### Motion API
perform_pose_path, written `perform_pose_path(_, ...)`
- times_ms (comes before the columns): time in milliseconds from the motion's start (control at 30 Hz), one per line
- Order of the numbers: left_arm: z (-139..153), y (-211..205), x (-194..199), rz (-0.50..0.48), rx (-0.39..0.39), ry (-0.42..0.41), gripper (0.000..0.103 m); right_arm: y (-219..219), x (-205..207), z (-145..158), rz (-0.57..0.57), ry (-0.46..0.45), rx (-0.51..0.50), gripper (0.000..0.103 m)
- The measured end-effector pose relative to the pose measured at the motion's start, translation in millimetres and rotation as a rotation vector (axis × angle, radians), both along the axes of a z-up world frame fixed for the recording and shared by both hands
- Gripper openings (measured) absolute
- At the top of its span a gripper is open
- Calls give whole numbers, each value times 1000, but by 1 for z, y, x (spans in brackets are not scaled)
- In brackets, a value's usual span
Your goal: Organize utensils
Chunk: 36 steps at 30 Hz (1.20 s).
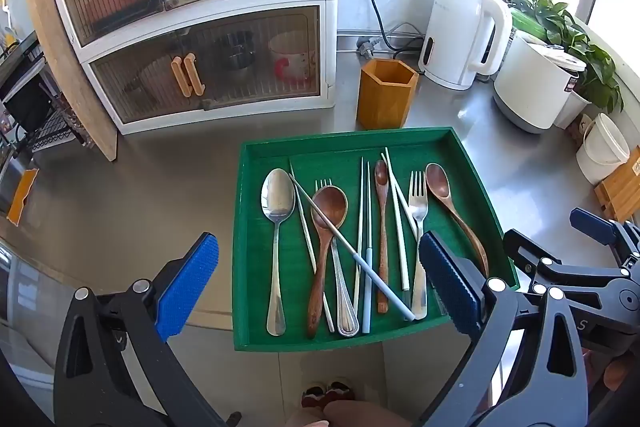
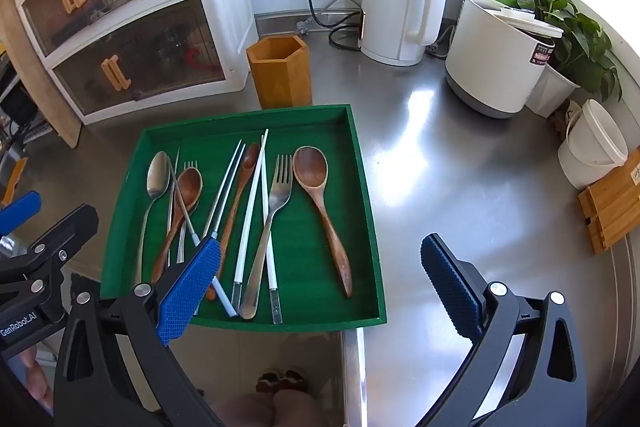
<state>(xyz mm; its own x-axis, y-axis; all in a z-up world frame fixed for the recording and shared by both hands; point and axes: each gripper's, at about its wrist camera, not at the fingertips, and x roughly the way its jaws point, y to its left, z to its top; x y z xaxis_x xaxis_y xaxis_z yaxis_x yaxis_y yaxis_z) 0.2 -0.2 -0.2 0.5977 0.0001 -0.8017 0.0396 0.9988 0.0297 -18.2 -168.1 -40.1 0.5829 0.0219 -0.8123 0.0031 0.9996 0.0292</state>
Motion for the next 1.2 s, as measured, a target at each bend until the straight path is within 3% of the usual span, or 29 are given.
perform_pose_path(1200,2,-1,0,0,-10,-9,95,2,1,5,0,-6,11,100)
